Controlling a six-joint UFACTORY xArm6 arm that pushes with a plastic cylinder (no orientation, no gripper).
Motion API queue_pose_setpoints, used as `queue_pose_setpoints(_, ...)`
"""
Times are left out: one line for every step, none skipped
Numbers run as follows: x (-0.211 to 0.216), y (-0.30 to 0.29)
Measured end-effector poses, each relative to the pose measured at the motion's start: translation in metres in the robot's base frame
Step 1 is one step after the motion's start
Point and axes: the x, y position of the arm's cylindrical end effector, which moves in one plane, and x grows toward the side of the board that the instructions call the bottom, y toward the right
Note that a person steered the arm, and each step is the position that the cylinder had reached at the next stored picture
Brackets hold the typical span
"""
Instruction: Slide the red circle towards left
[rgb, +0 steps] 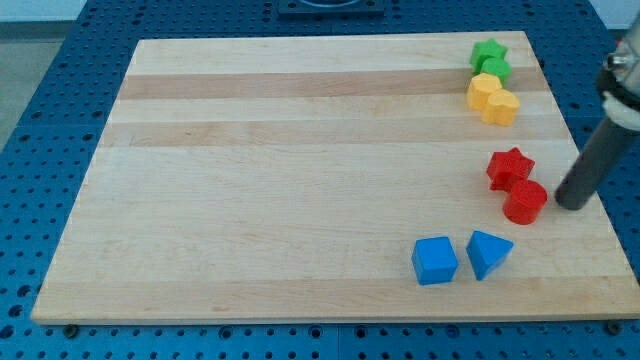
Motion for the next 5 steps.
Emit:
queue_pose_setpoints(0.009, -0.025)
queue_pose_setpoints(0.019, -0.028)
queue_pose_setpoints(0.031, -0.031)
queue_pose_setpoints(0.039, -0.045)
queue_pose_setpoints(0.032, -0.094)
